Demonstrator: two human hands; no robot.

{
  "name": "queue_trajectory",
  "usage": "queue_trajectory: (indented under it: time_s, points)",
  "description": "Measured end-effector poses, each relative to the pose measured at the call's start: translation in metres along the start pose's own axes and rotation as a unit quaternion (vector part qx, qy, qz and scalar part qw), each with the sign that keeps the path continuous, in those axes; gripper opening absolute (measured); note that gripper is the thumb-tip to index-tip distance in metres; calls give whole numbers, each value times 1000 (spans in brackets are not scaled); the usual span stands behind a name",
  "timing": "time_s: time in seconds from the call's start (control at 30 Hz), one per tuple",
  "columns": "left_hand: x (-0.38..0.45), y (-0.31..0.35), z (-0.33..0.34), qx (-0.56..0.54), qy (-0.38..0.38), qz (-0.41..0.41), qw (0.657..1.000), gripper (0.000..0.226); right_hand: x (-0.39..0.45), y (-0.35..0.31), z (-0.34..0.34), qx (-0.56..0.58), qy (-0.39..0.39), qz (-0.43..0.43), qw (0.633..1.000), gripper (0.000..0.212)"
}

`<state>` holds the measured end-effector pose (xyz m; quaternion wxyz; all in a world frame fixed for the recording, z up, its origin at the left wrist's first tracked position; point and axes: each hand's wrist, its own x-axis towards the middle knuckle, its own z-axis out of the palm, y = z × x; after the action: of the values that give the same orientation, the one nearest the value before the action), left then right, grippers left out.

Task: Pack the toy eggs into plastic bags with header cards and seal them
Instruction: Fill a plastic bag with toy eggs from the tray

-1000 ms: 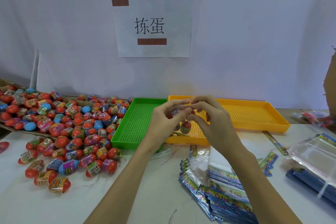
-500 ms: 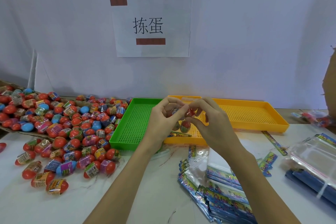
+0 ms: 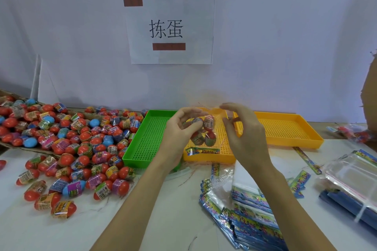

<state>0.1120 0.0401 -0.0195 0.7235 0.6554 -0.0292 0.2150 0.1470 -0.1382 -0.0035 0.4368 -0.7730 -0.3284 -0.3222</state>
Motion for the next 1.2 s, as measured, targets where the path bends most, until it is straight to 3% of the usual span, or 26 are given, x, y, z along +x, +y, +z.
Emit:
queue_trajectory:
  time_s: [0.1, 0.2, 0.3, 0.5, 0.67, 0.87, 1.1, 1.2]
  points:
    - [2, 1, -1, -57, 27, -36, 997, 24, 2, -2, -1, 48, 50, 78, 995, 26]
    - [1, 4, 2, -92, 48, -62, 993, 25, 1, -1, 1, 160, -23, 235, 958, 35]
    - [-2, 6, 7, -99, 44, -67, 992, 20, -1, -1, 4, 262, -73, 320, 908, 27]
    - [0, 11, 8, -154, 44, -119, 980, 13, 0, 2, 0, 336, -33, 353, 873, 10]
    - [5, 15, 1, -211, 61, -165, 961, 12, 1, 2, -1, 296, -19, 337, 893, 5]
    - [4, 10, -2, -161, 43, -142, 976, 37, 1, 1, -4, 262, -55, 301, 916, 15]
    - [3, 7, 0, -166, 40, -124, 977, 30, 4, 6, -11, 261, -43, 322, 909, 19]
    - [1, 8, 1, -169, 35, -140, 975, 21, 4, 5, -11, 294, -50, 352, 887, 22]
